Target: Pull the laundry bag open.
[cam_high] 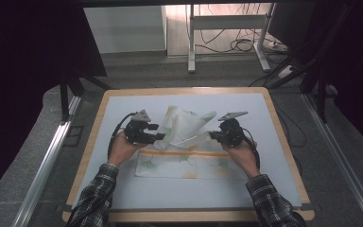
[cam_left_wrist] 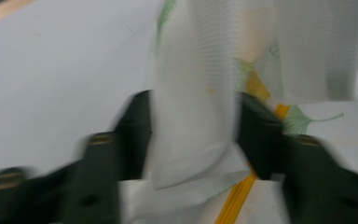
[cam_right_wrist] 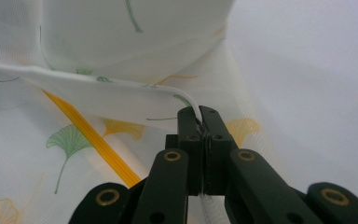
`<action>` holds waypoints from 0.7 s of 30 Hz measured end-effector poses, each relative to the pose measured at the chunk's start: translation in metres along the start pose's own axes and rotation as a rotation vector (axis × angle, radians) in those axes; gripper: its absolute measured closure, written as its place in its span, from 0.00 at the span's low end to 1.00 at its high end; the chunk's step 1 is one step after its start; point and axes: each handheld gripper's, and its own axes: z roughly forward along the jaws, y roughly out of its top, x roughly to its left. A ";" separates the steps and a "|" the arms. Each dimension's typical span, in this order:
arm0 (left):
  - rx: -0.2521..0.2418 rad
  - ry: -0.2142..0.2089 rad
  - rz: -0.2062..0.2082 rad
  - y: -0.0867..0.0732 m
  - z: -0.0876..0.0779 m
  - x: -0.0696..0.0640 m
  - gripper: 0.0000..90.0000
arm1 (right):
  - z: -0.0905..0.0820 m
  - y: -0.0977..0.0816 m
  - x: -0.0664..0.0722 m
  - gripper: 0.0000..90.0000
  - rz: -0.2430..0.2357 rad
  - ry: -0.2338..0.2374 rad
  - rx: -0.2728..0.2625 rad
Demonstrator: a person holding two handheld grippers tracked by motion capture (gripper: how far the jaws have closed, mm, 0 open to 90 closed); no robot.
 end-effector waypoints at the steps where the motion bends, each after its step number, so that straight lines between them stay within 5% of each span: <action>1: 0.015 0.055 -0.002 0.004 0.001 0.000 0.93 | -0.004 -0.001 -0.005 0.98 0.012 -0.012 -0.004; 3: 0.008 0.070 -0.013 0.006 0.000 0.002 0.98 | -0.006 -0.002 -0.008 0.98 0.016 -0.017 -0.008; 4: -0.001 0.138 -0.040 0.011 -0.005 0.009 0.98 | -0.011 -0.004 -0.016 0.98 0.035 -0.032 -0.019; 9: 0.014 0.246 -0.122 0.024 -0.016 0.036 0.98 | -0.023 -0.010 -0.043 0.98 0.118 -0.060 -0.057; 14: 0.068 0.344 -0.169 0.033 -0.008 0.060 0.98 | -0.029 -0.014 -0.068 0.98 0.178 -0.085 -0.076; 21: 0.165 0.393 -0.237 0.031 0.021 0.087 0.96 | -0.022 -0.016 -0.101 0.96 0.258 -0.095 -0.080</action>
